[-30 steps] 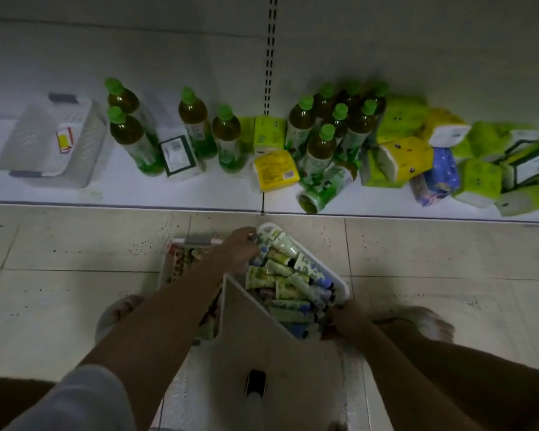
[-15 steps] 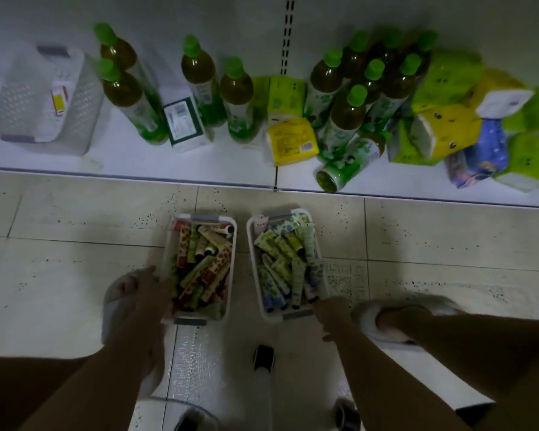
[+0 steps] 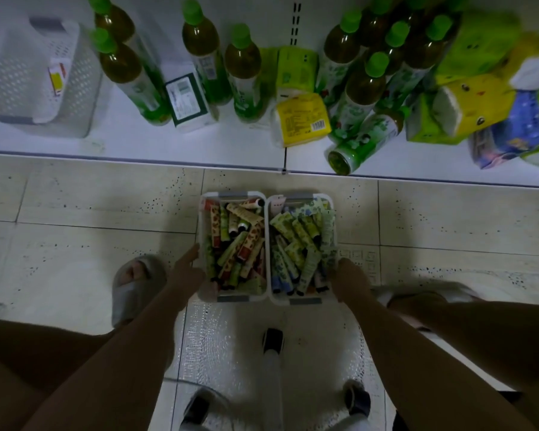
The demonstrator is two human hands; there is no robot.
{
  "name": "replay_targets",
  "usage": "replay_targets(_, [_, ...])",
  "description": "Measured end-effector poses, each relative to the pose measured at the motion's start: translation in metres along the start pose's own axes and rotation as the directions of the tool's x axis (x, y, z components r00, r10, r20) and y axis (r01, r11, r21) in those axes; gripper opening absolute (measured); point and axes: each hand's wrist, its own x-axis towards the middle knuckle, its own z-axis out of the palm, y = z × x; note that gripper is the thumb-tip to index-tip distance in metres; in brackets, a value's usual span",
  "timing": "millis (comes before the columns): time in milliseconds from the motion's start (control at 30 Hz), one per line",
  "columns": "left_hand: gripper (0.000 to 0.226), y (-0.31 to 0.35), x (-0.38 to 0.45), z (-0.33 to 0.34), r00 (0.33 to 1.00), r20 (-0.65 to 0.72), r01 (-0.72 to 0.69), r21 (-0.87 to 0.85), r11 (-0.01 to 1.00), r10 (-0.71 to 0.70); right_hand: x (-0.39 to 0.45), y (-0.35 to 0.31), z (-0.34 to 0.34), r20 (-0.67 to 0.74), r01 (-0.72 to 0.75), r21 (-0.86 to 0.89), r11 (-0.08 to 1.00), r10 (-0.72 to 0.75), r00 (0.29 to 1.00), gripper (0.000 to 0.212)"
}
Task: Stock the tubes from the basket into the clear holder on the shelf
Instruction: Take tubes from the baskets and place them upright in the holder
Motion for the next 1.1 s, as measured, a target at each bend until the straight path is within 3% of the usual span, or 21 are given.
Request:
replay_targets(133, [0.072, 0.015, 0.005, 0.004, 0.999, 0.028, -0.026, -0.041, 0.999, 0.027, 0.007, 0.012, -0.004, 0.029, -0.024, -0.068, 0.997, 0.026, 0.999, 0.029])
replay_targets(233, [0.076, 0.021, 0.008, 0.006, 0.997, 0.063, -0.034, -0.023, 0.999, 0.036, 0.009, 0.018, -0.008, 0.047, -0.023, -0.013, 1.0, 0.024, 0.999, 0.032])
replay_targets(367, [0.079, 0.024, 0.013, 0.002, 0.978, 0.207, -0.023, -0.024, 0.999, 0.027, 0.014, 0.017, -0.013, 0.051, -0.138, 0.087, 0.987, 0.134, 0.99, 0.045])
replay_targets(467, [0.073, 0.029, 0.013, 0.001, 0.961, 0.276, -0.045, 0.058, 0.997, 0.027, 0.013, 0.008, -0.018, 0.078, -0.192, 0.2, 0.961, 0.18, 0.981, 0.036])
replay_targets(533, [0.056, 0.035, 0.008, 0.009, 0.972, 0.228, -0.099, 0.141, 0.985, 0.065, 0.007, -0.007, -0.022, -0.063, -0.159, 0.248, 0.956, 0.18, 0.982, 0.029])
replay_targets(567, [0.049, 0.037, 0.006, 0.016, 0.987, 0.117, -0.133, 0.195, 0.972, 0.112, 0.003, -0.016, -0.024, -0.196, -0.121, 0.229, 0.966, 0.168, 0.966, 0.033])
replay_targets(633, [0.037, 0.043, -0.001, 0.033, 0.947, -0.157, -0.223, 0.308, 0.925, 0.28, -0.005, -0.039, -0.028, -0.393, 0.015, 0.134, 0.991, 0.039, 0.919, 0.034])
replay_targets(667, [0.03, 0.046, -0.004, 0.041, 0.911, -0.217, -0.268, 0.338, 0.902, 0.351, -0.008, -0.051, -0.028, -0.42, 0.117, 0.102, 0.988, -0.064, 0.905, 0.031])
replay_targets(733, [0.019, 0.051, -0.006, 0.054, 0.899, -0.208, -0.308, 0.325, 0.894, 0.386, -0.011, -0.076, -0.024, -0.38, 0.315, 0.086, 0.945, -0.261, 0.887, 0.024])
replay_targets(833, [0.013, 0.051, 0.001, 0.066, 0.939, -0.108, -0.282, 0.307, 0.909, 0.328, -0.011, -0.105, -0.013, -0.251, 0.497, -0.001, 0.868, -0.481, 0.84, 0.021])
replay_targets(933, [0.006, 0.045, 0.013, 0.073, 0.942, -0.072, -0.295, 0.285, 0.912, 0.327, 0.002, -0.12, -0.004, -0.14, 0.564, -0.081, 0.822, -0.57, 0.81, 0.019])
replay_targets(1100, [0.011, 0.032, 0.029, 0.067, 0.951, -0.137, -0.243, 0.215, 0.946, 0.276, 0.037, -0.14, 0.009, 0.016, 0.571, -0.285, 0.77, -0.591, 0.806, 0.032])
